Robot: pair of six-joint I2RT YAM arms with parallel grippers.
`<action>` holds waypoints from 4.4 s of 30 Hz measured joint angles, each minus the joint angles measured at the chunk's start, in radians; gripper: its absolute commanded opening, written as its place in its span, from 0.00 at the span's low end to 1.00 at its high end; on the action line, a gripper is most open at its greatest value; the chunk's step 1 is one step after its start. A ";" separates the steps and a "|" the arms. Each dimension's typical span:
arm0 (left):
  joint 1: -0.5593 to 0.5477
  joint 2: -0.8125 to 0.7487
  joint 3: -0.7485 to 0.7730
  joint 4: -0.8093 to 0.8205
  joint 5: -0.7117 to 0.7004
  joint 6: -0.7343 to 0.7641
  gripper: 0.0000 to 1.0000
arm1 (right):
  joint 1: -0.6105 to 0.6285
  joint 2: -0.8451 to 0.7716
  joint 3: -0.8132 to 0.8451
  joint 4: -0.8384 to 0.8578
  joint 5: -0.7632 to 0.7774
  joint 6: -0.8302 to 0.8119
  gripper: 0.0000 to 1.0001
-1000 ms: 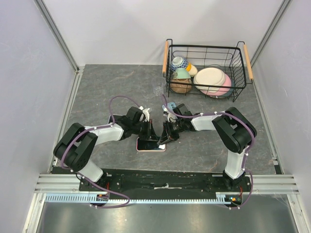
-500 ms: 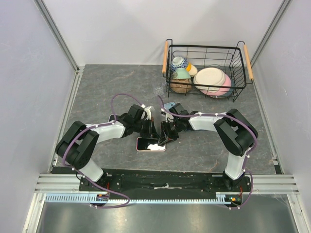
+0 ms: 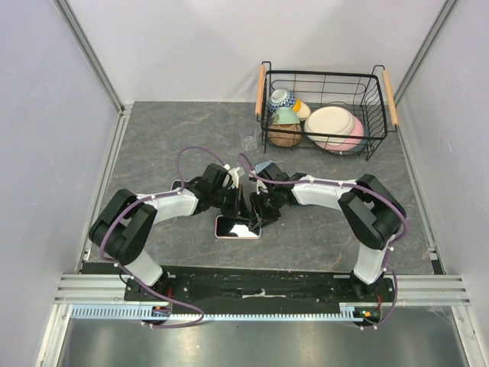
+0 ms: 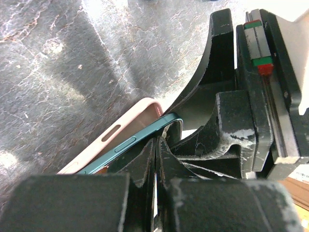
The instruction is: Put the phone into the phone case
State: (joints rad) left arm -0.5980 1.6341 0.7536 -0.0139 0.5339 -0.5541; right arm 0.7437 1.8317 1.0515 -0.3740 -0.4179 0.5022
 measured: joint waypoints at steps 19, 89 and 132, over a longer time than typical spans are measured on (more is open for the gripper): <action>-0.034 0.053 0.018 -0.004 -0.007 -0.005 0.02 | 0.069 -0.024 0.051 -0.125 0.217 -0.058 0.43; -0.054 -0.366 -0.266 0.155 -0.141 0.005 0.47 | -0.131 -0.132 -0.383 0.465 -0.274 0.140 0.33; -0.134 -0.166 -0.148 0.097 -0.227 0.005 0.39 | 0.008 -0.090 -0.122 0.041 0.035 0.055 0.15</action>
State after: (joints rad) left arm -0.7319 1.4681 0.6060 0.0830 0.3069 -0.5491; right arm 0.7521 1.7420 0.9291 -0.3328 -0.3832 0.5575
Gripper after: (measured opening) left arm 0.395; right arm 0.170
